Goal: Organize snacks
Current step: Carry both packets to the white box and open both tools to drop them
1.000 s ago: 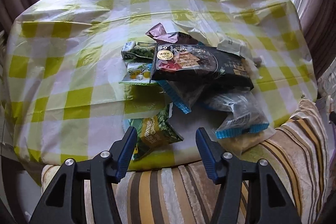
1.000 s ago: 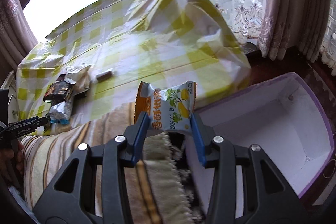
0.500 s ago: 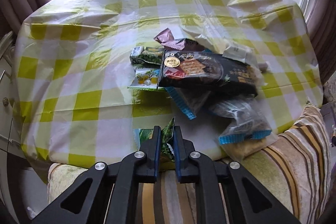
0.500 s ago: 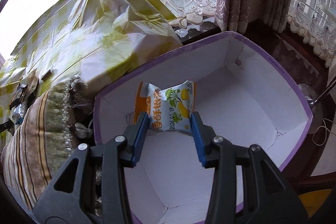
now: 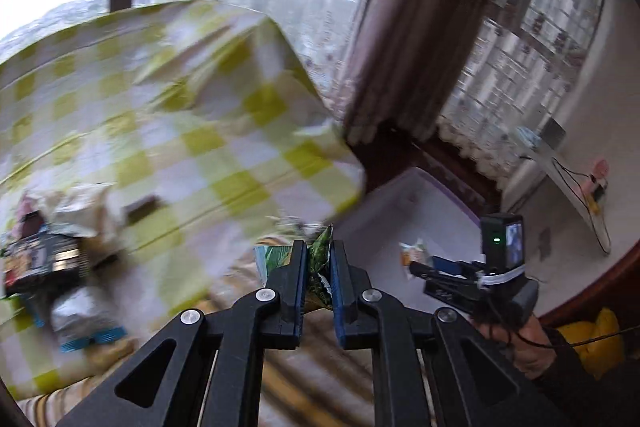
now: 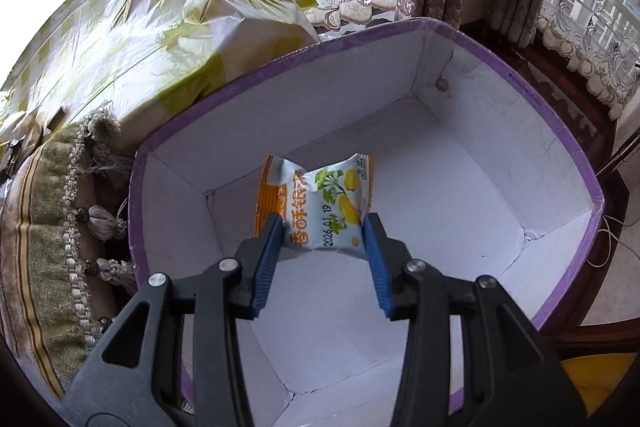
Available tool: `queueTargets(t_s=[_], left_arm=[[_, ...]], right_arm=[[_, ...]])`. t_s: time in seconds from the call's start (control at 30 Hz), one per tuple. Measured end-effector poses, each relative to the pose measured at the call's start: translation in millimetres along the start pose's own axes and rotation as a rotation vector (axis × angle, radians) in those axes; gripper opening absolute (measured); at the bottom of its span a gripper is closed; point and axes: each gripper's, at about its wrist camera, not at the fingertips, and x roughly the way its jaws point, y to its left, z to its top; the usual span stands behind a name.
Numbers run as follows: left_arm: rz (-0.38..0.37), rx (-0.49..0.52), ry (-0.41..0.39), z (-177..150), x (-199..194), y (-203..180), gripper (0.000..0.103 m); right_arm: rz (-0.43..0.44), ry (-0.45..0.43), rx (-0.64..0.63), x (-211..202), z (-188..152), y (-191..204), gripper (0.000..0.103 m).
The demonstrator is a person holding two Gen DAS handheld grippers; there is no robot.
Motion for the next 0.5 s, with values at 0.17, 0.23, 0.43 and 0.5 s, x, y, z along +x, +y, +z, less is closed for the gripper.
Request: queueTargets(t_s=[0.17, 0.23, 0.43, 0.5], left_arm=[[-0.161, 0.027, 0.169, 0.3, 82.4, -47.9, 0.012], [-0.185, 0.020, 0.235, -4.8, 107.5, -59.1, 0.012], [-0.205, 0.043, 0.345, -16.7, 135.5, -74.2, 0.019], [-0.212, 0.007, 0.322, -16.0, 129.8, -66.1, 0.043]], right_arm=[[-0.010, 0.023, -0.001, 5.1, -6.4, -4.6, 0.046], [-0.017, 0.029, 0.000, 7.6, -7.9, -7.2, 0.046], [-0.021, 0.052, 0.018, 13.5, -11.6, -12.7, 0.047], [-0.025, 0.040, 0.013, 10.4, -10.7, -10.3, 0.060]])
